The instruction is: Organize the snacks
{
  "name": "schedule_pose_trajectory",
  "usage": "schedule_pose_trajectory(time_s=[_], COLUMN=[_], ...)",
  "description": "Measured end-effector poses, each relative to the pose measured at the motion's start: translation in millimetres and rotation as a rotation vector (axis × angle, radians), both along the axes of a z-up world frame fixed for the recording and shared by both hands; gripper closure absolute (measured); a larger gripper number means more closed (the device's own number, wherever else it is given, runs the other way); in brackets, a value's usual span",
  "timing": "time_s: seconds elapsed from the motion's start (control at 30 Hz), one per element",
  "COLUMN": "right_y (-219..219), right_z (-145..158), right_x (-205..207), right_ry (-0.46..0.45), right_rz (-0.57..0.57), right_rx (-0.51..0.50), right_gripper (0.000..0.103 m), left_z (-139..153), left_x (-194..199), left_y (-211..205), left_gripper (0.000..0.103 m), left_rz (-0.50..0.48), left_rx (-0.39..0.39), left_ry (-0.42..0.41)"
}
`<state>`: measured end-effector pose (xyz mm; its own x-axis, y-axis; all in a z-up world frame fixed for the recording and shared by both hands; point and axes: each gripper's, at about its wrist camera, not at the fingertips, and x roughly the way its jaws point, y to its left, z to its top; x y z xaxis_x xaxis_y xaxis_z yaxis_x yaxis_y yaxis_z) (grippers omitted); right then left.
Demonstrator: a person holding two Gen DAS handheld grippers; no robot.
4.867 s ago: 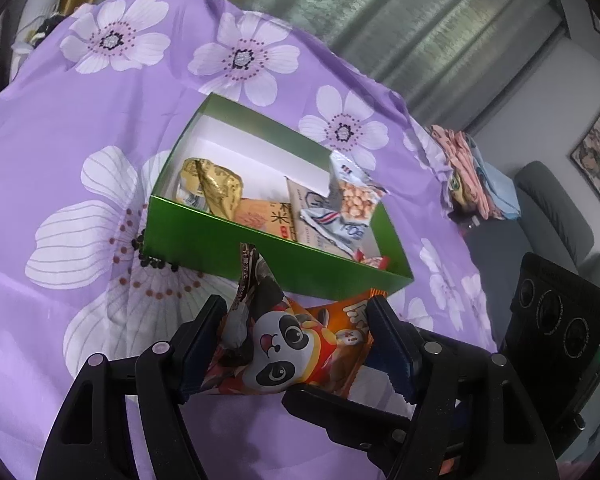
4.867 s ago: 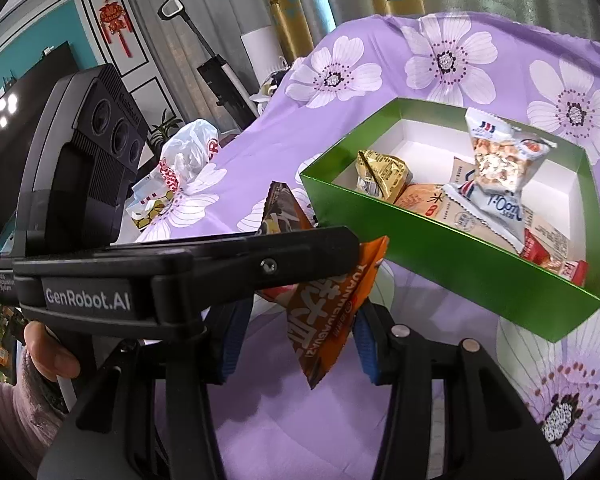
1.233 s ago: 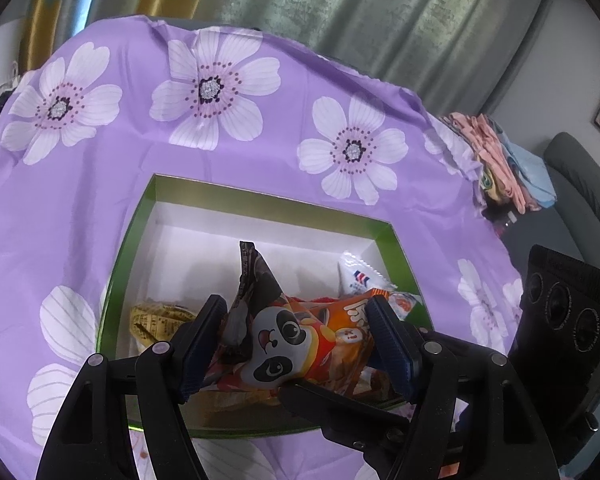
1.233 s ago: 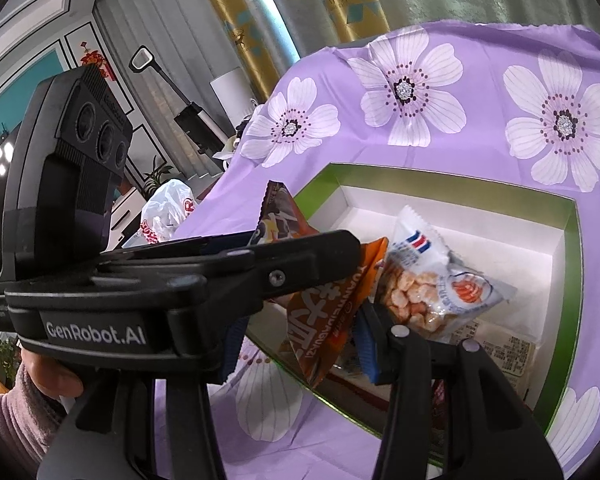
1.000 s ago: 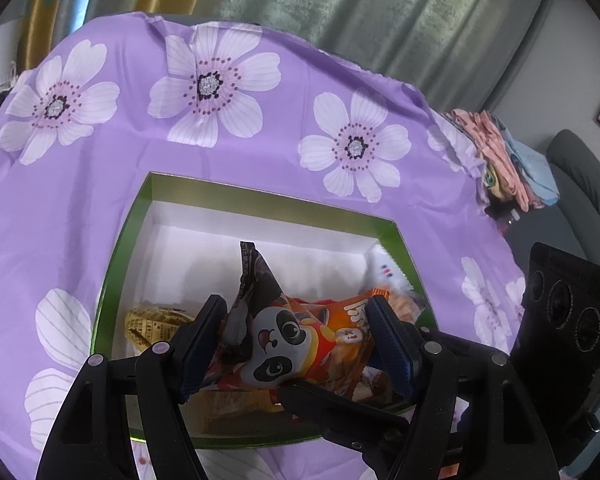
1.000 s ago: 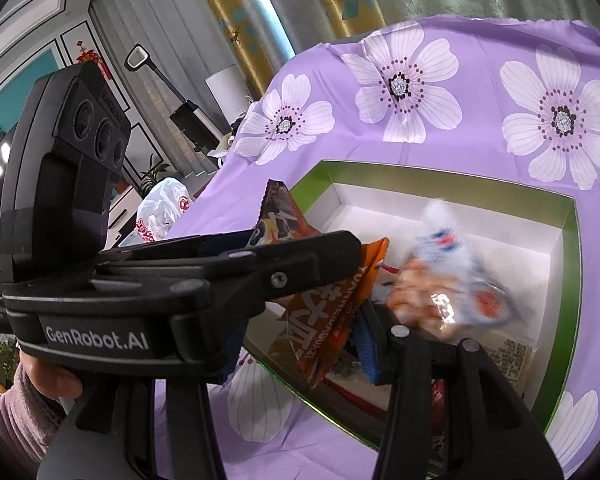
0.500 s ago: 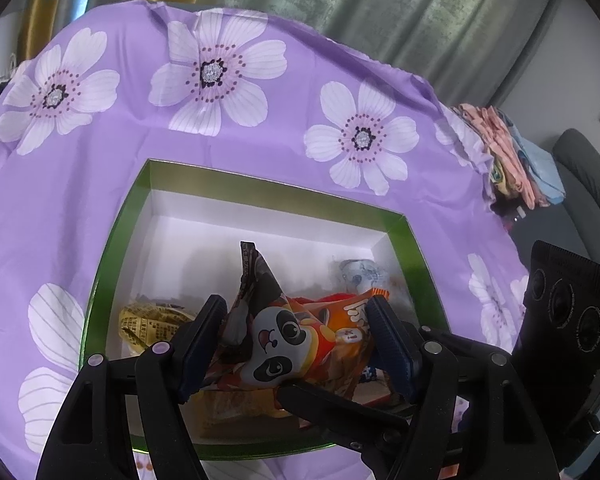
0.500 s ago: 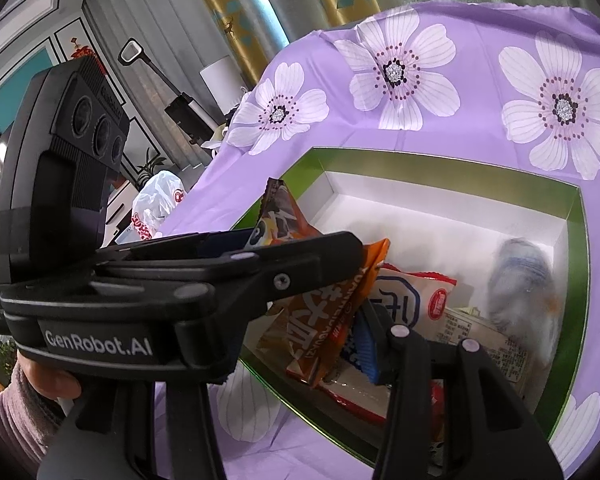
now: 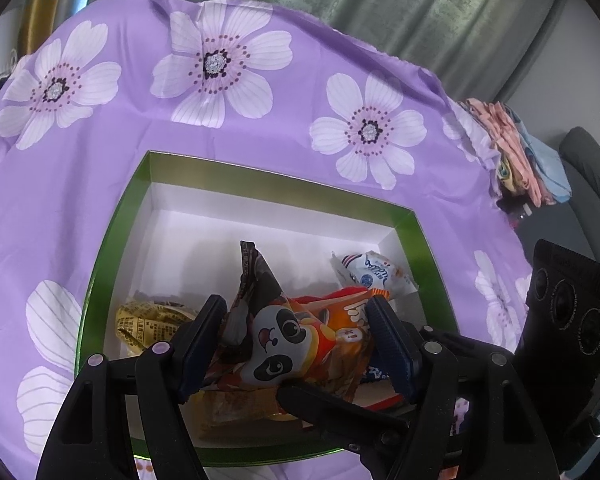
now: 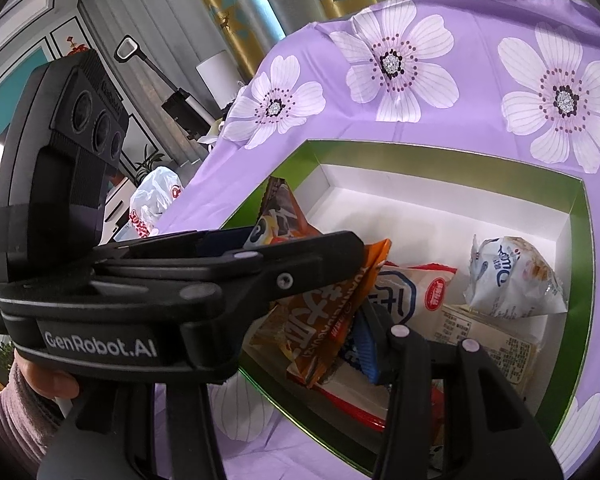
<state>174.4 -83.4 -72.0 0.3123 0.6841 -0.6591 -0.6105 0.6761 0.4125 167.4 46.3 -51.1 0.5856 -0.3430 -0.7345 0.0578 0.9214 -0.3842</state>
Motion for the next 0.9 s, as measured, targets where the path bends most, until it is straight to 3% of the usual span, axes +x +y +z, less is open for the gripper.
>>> schedule_pose_trajectory(time_s=[0.23,0.4,0.63,0.73,0.9], right_y=[4.0,-3.7,-18.9,-28.1,-38.8], right_z=[-0.6,9.2,28.4,41.6,62.5], right_x=[-1.4,-5.6,-18.3,-27.6,-42.0], right_ry=[-0.018,-0.063,-0.137,-0.181,-0.240], right_rz=[-0.010,-0.051,-0.101,-0.133,-0.178], right_rx=[-0.061,-0.107,-0.206,-0.239,-0.286], right_gripper=[0.050,0.031,0.023,0.017,0.006], left_z=[-6.4,-3.9,20.8,32.6,52.9], left_x=[1.4,-4.2,-23.2,-32.9,-49.0], left_y=[0.6,2.6,0.1,-1.6,-6.7], left_gripper=[0.030,0.027,0.023,0.014,0.012], left_rz=[0.034,0.067,0.095,0.116,0.127], left_rx=[0.063,0.124,0.215,0.252,0.291], left_ry=[0.046,0.057,0.009,-0.012,-0.039])
